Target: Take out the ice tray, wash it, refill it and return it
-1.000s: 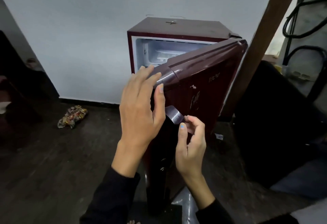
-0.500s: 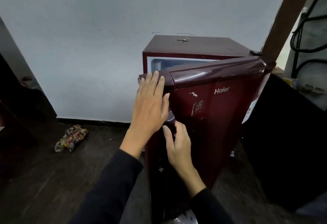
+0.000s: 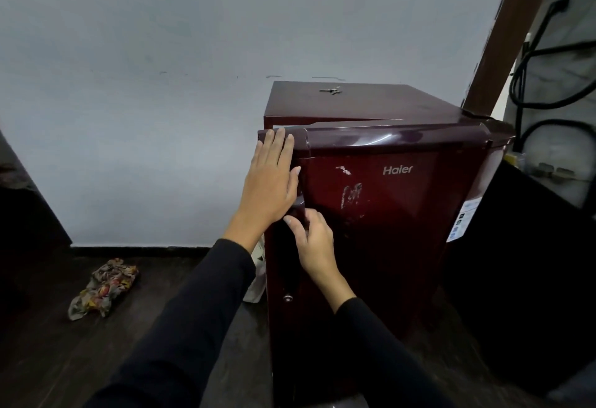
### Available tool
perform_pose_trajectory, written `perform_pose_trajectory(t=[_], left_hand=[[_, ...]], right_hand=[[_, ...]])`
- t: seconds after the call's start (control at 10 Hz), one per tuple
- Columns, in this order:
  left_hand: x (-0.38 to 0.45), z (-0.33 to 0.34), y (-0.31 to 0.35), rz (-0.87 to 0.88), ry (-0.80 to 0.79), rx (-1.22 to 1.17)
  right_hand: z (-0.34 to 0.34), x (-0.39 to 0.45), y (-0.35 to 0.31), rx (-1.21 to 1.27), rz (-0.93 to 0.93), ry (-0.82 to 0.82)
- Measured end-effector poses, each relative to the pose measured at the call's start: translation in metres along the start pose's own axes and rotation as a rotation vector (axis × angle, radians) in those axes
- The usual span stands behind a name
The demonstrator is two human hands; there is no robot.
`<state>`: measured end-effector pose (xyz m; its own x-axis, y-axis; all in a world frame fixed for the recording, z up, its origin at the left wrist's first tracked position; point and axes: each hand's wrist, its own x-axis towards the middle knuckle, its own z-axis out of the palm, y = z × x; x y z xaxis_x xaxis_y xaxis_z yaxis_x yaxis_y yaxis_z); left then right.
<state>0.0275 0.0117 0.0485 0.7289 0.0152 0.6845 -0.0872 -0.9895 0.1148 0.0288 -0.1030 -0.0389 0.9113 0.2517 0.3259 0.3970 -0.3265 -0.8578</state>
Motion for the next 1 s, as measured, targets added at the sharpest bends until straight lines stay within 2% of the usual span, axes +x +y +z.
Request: perform_pose_trajectory(t=[0.4,0.7,0.8,0.9,1.0], left_hand=[[0.031,0.023,-0.035,0.037,-0.067,-0.009],[0.046,0.03,-0.042,0.009,-0.132,-0.031],[0.047,0.031,-0.038,-0.024,-0.128,-0.05],[0.042,0.03,-0.022,-0.067,-0.051,-0.104],[0.033,0.03,0.006,-0.064,0.004,-0.221]], right_hand=[[0.022,0.042,-0.002,-0.1,0.06,0.017],[0.031,0.059,-0.005,-0.133,0.132,0.029],[0.025,0.059,-0.01,-0.112,0.195,-0.013],[0.002,0.05,-0.015,-0.152,0.147,0.046],[-0.035,0.042,-0.02,-0.188,0.047,0.267]])
